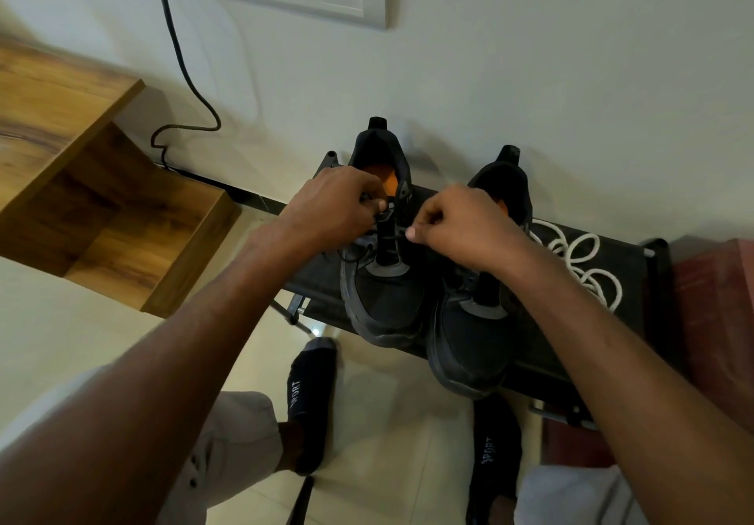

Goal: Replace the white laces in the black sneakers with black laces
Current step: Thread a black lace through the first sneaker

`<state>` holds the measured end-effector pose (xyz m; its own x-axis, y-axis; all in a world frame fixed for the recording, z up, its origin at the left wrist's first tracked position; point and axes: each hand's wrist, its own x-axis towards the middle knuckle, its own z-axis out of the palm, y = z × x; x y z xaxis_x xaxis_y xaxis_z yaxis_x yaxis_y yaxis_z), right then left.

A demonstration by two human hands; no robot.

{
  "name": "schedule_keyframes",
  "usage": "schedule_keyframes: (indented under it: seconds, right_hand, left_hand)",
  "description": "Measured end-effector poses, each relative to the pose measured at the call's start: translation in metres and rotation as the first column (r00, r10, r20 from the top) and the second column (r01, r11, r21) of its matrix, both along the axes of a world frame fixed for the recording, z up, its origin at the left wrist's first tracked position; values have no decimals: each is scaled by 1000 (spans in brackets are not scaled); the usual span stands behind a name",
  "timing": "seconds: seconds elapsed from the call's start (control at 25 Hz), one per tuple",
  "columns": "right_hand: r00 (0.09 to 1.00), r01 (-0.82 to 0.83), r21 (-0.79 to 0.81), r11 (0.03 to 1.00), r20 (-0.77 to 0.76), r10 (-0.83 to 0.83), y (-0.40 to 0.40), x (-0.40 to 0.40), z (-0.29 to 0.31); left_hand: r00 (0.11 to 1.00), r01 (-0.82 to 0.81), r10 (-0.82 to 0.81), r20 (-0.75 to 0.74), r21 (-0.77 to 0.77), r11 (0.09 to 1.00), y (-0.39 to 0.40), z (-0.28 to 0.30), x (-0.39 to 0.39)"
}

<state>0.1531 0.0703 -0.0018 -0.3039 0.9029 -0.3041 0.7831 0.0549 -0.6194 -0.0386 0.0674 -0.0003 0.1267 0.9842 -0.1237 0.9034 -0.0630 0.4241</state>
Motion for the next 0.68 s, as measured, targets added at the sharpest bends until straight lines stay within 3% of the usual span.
schedule_keyframes:
  seconds: [0.04, 0.08, 0.12, 0.16, 0.2, 0.24, 0.28, 0.36, 0.4, 0.44, 0.56, 0.68]
  right_hand:
    - [970, 105, -61, 993, -213, -115, 3, 1, 6]
    - [836, 203, -164, 965, -484, -258, 4, 1, 15]
    - [606, 252, -283, 925, -699, -379, 7, 3, 22]
    - [400, 248, -385, 889, -795, -456, 9, 5, 29]
    - [292, 234, -448, 863, -814, -502, 11, 7, 31]
    - [296, 227, -473, 851, -799, -523, 11, 7, 31]
    - [395, 240, -462, 854, -757, -520, 9, 6, 27]
    - [788, 280, -266, 922, -485, -379, 4, 2, 16]
    - [923, 228, -131, 965, -286, -257, 1, 0, 10]
    - [982, 134, -31, 990, -129, -137, -2, -2, 4]
    - [999, -35, 31, 999, 26, 34, -5, -6, -4]
    - [998, -31, 79, 996, 60, 26, -4, -6, -5]
  left_hand:
    - [1000, -3, 3, 6, -13, 1000, 1, 1, -1]
    - [1000, -6, 6, 20, -29, 1000, 1, 1, -2]
    - [1000, -3, 4, 29, -47, 999, 0, 1, -2]
    - [1000, 6, -5, 26, -60, 998, -1, 1, -2]
    - [1000, 16, -15, 19, -71, 997, -1, 1, -3]
    - [1000, 24, -23, 18, -83, 996, 0, 2, -4]
    - [999, 36, -33, 27, -107, 994, 1, 4, -6]
    - [995, 77, -64, 72, -200, 977, 2, 9, -10]
    - [993, 104, -87, 80, -249, 963, 1, 12, -12]
    - [991, 131, -121, 54, -279, 951, -1, 13, -12]
    - [966, 205, -234, -112, -225, 953, -7, 9, -4]
    - [971, 216, -226, -73, -125, 968, -6, 8, -2]
